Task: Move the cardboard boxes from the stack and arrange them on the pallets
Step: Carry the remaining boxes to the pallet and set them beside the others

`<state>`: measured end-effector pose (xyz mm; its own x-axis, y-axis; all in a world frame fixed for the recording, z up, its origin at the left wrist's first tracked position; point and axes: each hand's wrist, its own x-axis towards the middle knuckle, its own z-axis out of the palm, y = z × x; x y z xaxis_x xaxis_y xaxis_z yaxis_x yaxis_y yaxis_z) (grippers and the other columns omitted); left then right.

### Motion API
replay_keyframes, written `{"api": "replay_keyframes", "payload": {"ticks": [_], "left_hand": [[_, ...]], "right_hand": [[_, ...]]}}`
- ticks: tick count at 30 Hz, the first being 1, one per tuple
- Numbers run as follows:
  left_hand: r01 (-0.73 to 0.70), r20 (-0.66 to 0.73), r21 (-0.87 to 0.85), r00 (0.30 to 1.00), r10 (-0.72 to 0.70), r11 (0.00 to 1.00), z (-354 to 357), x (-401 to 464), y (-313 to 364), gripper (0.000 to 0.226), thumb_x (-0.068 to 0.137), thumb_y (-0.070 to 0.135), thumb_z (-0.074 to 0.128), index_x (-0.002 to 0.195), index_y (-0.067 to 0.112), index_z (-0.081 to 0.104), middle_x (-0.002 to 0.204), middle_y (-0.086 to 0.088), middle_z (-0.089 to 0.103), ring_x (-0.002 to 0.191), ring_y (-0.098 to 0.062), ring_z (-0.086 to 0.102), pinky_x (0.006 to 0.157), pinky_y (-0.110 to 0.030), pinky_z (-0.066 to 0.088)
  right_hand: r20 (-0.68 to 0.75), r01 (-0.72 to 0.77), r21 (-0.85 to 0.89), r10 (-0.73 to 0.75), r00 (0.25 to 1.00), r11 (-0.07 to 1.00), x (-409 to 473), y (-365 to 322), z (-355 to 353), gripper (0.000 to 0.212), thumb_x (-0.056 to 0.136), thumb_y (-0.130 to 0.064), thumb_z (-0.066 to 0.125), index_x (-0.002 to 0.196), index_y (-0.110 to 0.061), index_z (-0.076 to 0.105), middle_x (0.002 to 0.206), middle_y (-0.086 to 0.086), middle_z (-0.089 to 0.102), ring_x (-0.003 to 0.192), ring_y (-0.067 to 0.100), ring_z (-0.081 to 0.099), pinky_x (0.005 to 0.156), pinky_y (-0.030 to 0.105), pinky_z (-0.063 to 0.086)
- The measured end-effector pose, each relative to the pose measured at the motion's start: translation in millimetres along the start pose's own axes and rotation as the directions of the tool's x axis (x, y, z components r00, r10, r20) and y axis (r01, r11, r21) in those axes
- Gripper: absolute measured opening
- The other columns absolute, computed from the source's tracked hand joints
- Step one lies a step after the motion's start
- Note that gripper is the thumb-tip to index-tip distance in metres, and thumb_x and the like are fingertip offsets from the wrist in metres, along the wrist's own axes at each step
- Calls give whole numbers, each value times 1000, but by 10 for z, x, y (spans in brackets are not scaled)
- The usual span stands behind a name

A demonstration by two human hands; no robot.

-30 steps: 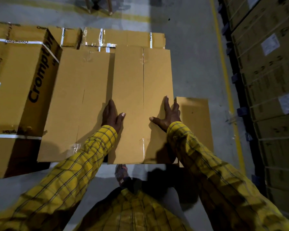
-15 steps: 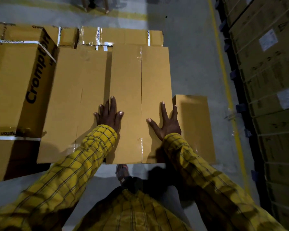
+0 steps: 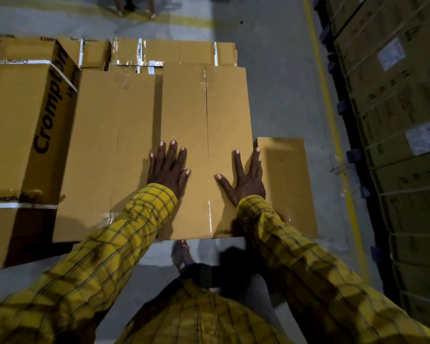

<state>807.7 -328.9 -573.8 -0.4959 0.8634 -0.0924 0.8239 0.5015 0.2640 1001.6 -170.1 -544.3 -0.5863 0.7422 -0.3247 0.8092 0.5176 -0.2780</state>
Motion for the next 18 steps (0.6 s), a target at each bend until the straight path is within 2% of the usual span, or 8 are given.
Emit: {"api": "replay_keyframes", "payload": {"ticks": [2, 4, 6, 7, 10, 13, 15, 18], "left_hand": [[-1, 22, 9, 1000, 1, 1000, -28, 8, 25, 70, 100, 51, 24, 162, 19, 25, 171, -8, 10, 157, -38, 3, 124, -59, 4], [16, 20, 18, 1000, -17, 1000, -60, 16, 59, 71, 99, 52, 23, 161, 18, 26, 171, -8, 10, 156, -40, 1, 122, -55, -11], [33, -2, 18, 999, -33, 999, -94, 19, 134, 74, 97, 52, 23, 160, 14, 32, 170, -12, 14, 154, -48, 3, 117, -50, -24], [29, -8, 18, 1000, -29, 999, -106, 21, 203, 75, 96, 51, 25, 158, 12, 34, 169, -15, 16, 152, -51, 5, 116, -52, -25], [-73, -16, -10, 997, 73, 997, -153, 30, 648, 77, 94, 50, 26, 159, 8, 31, 168, -20, 15, 152, -52, 5, 120, -66, 0], [-215, -40, -107, 976, 212, 971, -97, 70, 1378, 74, 98, 47, 28, 160, 7, 26, 168, -20, 11, 154, -46, 3, 122, -64, 9], [-296, -51, -146, 955, 292, 944, 36, 137, 1925, 72, 99, 45, 33, 159, 6, 28, 168, -21, 13, 154, -46, 6, 122, -63, 13], [-315, -23, -213, 948, 318, 925, 322, 268, 2688, 74, 99, 46, 34, 161, 8, 24, 169, -19, 9, 156, -41, 3, 124, -55, 10]], "right_hand": [[25, 16, 1, -16, 1000, 1000, -28, 11, -57, 95, 88, -87, 32, 155, -49, -24, 161, 7, -45, 158, 37, -16, 125, 53, 26], [60, 46, 23, -47, 997, 999, -86, 21, -154, 95, 92, -81, 37, 159, -44, -19, 162, 9, -43, 157, 34, -20, 127, 48, 16], [97, 56, 76, -64, 993, 996, -183, 70, -257, 93, 96, -72, 45, 162, -40, -13, 163, 8, -41, 157, 30, -21, 126, 43, 12], [124, 52, 104, -65, 990, 993, -238, 123, -277, 92, 98, -68, 47, 163, -40, -12, 164, 6, -40, 157, 28, -20, 126, 41, 12], [151, 66, 224, -102, 983, 972, -375, 432, -219, 87, 101, -61, 49, 162, -42, -11, 168, -3, -33, 160, 24, -4, 128, 43, 21], [78, 48, 259, -71, 994, 965, -436, 938, -209, 80, 103, -59, 45, 163, -40, -6, 171, -6, -23, 159, 26, 11, 122, 45, 34], [31, 5, 249, -13, 999, 968, -424, 1355, -261, 77, 105, -56, 44, 165, -36, -1, 172, -4, -18, 159, 29, 12, 122, 46, 31], [13, -50, 236, 49, 999, 970, -304, 2077, -378, 78, 105, -57, 43, 166, -32, 1, 173, -1, -16, 160, 32, 5, 127, 47, 21]]}}
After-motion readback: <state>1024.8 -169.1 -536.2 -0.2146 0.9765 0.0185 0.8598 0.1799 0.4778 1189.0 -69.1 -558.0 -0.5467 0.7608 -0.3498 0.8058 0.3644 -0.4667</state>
